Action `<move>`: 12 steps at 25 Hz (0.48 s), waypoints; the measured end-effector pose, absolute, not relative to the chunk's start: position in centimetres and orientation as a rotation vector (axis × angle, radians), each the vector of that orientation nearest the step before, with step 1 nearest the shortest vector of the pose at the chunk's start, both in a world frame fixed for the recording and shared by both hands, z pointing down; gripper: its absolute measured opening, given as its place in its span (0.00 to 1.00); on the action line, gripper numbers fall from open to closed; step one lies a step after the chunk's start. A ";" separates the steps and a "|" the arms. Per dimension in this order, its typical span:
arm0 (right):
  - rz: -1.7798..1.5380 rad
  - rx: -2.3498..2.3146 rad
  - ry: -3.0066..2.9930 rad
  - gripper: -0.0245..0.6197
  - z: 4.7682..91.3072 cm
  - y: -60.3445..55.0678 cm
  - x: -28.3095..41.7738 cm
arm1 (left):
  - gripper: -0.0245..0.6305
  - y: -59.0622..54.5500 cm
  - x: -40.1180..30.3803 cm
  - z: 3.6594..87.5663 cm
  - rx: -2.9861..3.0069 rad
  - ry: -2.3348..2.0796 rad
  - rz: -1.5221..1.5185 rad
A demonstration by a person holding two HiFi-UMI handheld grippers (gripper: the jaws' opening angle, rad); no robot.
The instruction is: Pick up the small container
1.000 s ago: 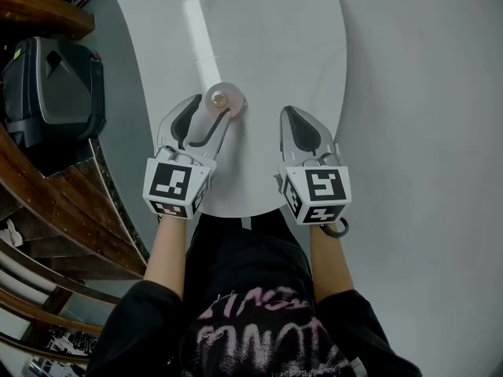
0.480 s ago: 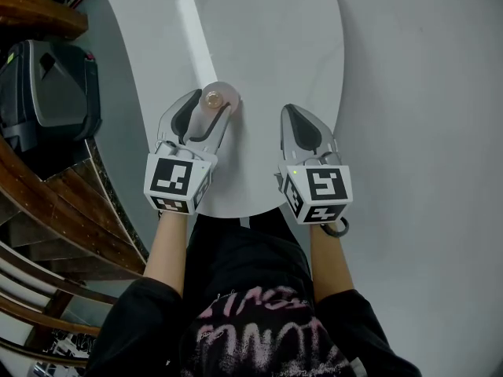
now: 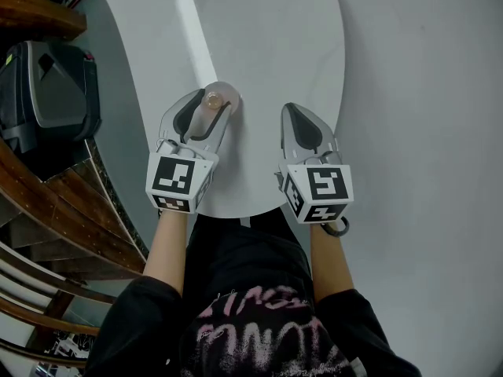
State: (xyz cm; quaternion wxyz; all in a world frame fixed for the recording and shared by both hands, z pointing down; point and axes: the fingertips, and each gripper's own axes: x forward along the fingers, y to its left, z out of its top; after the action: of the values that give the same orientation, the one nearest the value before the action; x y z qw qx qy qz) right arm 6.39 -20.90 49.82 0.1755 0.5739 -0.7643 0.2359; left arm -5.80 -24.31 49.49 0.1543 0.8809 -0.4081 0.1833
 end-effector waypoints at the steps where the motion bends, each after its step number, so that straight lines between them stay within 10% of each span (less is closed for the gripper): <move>1: 0.668 1.626 -2.163 0.05 49.8 -20.9 6.3 | 0.33 -24.3 -5.8 49.4 2.529 -1.168 0.529; 12: 0.671 1.632 -2.153 0.05 50.4 -20.6 6.5 | 0.31 -24.3 -5.7 50.0 2.579 -1.164 0.531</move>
State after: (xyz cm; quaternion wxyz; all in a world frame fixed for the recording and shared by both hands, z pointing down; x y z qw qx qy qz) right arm 6.50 -20.56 50.41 0.1779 0.5769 -0.7611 0.2372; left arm -5.74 -24.25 49.97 0.1309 0.8882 -0.4007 0.1830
